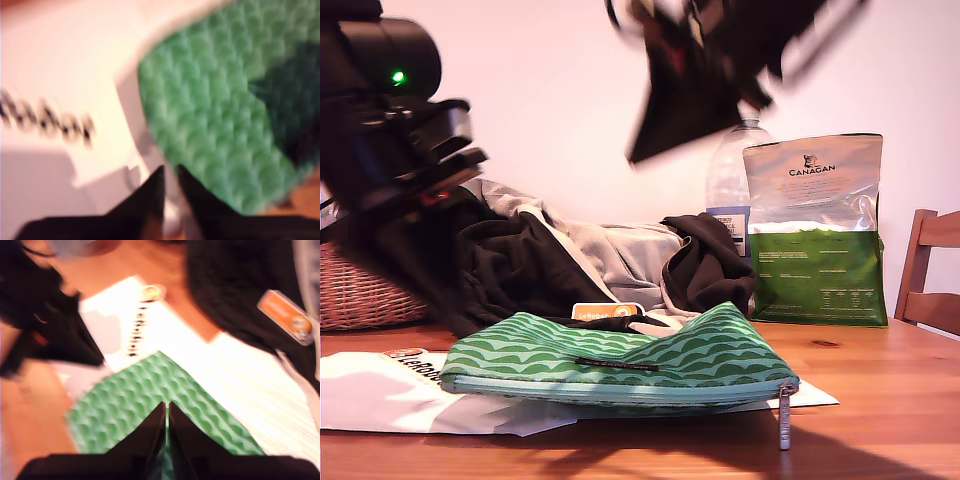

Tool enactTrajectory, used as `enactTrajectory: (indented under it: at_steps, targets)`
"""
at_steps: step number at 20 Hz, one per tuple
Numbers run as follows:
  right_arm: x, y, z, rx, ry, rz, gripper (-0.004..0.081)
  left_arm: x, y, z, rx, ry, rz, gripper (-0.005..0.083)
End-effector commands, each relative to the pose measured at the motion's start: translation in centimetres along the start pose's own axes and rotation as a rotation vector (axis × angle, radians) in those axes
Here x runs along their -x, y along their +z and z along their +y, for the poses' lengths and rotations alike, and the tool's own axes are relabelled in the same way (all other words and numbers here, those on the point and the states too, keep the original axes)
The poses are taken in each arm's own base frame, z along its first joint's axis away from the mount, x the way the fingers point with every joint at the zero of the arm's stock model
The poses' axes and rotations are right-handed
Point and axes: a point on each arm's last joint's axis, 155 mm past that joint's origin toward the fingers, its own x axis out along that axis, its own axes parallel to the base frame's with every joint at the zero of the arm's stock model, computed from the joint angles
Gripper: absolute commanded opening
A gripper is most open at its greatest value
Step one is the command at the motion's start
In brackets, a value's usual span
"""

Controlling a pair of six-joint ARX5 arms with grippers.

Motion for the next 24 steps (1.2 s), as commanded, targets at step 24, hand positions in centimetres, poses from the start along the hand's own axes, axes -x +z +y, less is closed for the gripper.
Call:
enactTrajectory:
  at_steps: [24]
  targets:
    - [12.7, -10.4, -1.7, -0.119, -0.232, -0.418, -0.0011, 10.9, -4.1, -4.7, -0.175, -0.019, -0.651, -0.0021]
